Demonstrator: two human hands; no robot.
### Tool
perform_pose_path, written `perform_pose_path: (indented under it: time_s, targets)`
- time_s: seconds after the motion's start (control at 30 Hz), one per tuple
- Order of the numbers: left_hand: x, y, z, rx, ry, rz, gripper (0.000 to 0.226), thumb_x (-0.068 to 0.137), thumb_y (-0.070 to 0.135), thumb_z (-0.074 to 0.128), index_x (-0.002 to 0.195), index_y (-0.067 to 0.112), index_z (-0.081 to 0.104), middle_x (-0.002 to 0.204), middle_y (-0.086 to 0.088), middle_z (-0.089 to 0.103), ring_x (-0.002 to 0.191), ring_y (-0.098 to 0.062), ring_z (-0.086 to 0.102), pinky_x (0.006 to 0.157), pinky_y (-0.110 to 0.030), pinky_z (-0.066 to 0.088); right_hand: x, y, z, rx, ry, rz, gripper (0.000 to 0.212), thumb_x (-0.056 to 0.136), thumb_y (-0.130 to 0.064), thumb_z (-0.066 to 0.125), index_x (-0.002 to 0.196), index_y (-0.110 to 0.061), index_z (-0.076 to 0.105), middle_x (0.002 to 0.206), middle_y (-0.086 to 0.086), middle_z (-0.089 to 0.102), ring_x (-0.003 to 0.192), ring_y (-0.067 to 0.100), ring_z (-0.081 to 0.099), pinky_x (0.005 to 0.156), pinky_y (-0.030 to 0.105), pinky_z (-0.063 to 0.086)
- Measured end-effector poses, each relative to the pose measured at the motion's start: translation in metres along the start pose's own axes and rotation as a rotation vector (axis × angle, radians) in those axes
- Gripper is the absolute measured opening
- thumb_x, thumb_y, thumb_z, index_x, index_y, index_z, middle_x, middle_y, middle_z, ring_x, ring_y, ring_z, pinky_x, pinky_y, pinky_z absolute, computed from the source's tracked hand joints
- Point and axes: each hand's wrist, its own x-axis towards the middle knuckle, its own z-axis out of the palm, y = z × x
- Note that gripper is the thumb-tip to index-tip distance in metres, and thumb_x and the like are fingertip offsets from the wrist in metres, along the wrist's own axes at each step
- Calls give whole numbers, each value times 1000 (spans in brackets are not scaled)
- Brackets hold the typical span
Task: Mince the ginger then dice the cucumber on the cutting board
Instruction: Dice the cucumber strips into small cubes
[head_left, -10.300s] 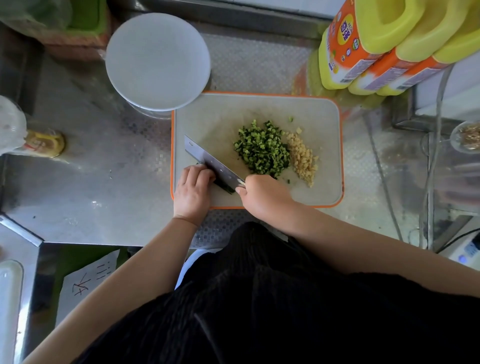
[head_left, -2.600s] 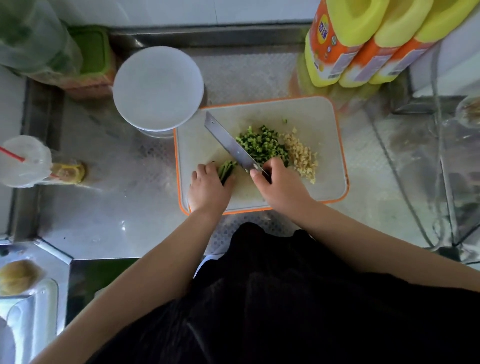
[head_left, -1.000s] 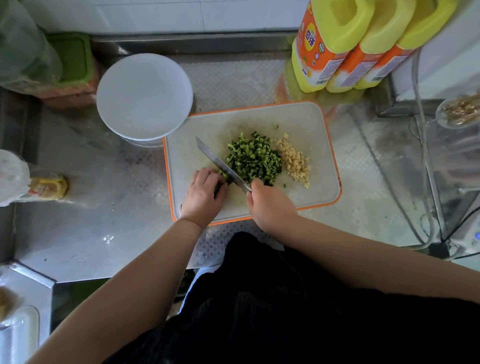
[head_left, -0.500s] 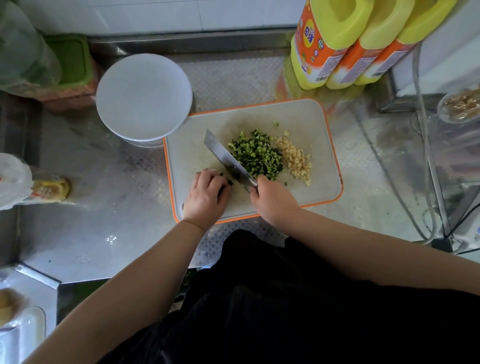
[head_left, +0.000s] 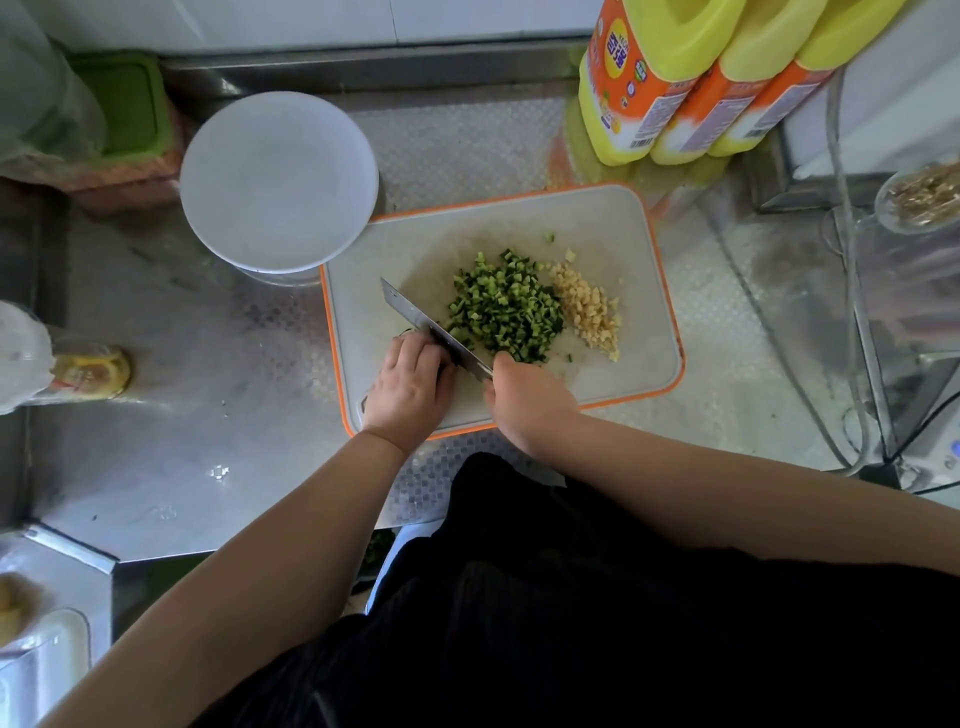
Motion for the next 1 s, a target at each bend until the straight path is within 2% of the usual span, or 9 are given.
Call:
perform_pose_path:
  time_s: [0.17, 0.37, 0.5, 0.67, 0.77, 0.87, 0.93, 1.0]
  targets:
    - [0, 2, -2, 26, 43, 43, 11, 91, 11, 58, 85, 3, 63, 95, -14, 60, 92, -29, 49, 80, -36, 47, 6, 11, -6, 133, 16, 40, 24, 101, -27, 41, 86, -9, 39, 65, 1, 43, 67, 28, 49, 59, 34, 33]
    - [-10, 0, -7, 50, 19, 25, 11, 90, 14, 60, 87, 4, 63, 97, -15, 57, 91, -33, 52, 80, -39, 48, -10, 9, -9, 42, 63, -53, 21, 101, -24, 38, 86, -10, 36, 60, -1, 40, 58, 25, 43, 55, 35, 31]
    - [-8, -2, -6, 47, -13, -2, 8, 88, 11, 61, 87, 4, 62, 97, -14, 57, 90, -32, 52, 79, -42, 49, -15, 2, -5, 1, 37, -51, 16, 101, -21, 38, 89, -11, 37, 63, 0, 42, 62, 27, 46, 54, 35, 33]
    - [-7, -1, -6, 19, -21, -8, 20, 92, 19, 54, 88, 2, 63, 98, -14, 58, 94, -30, 51, 80, -39, 48, -8, -3, 5, -40, 1, 22, 5, 98, -8, 42, 93, -9, 40, 73, 8, 53, 75, 33, 61, 55, 34, 35]
    - [-7, -2, -6, 28, -13, -1, 21, 93, 20, 54, 85, 3, 63, 97, -14, 59, 93, -30, 51, 78, -39, 49, -4, -1, 5, 17, -21, 24, 10, 100, -16, 41, 94, -8, 43, 84, 14, 61, 80, 35, 62, 58, 35, 37]
    - [-6, -1, -6, 37, -6, 0, 20, 92, 20, 54, 84, 5, 63, 95, -12, 60, 91, -29, 51, 75, -40, 50, 0, 5, -1, 110, -4, 42, 21, 101, -28, 41, 90, -10, 41, 89, 16, 61, 83, 35, 60, 62, 35, 37]
    - [-7, 1, -9, 37, -15, -13, 20, 92, 22, 54, 84, 6, 64, 96, -10, 59, 92, -27, 49, 74, -40, 50, 1, 7, -3, 139, 2, 65, 24, 100, -31, 42, 88, -10, 40, 86, 15, 59, 83, 35, 58, 63, 35, 37]
    - [-8, 2, -13, 33, -35, -16, 22, 93, 24, 53, 86, 7, 65, 98, -10, 58, 93, -28, 49, 77, -41, 51, 0, 8, -4, 126, 27, 59, 25, 100, -30, 42, 86, -10, 38, 75, 7, 52, 76, 34, 56, 61, 35, 36]
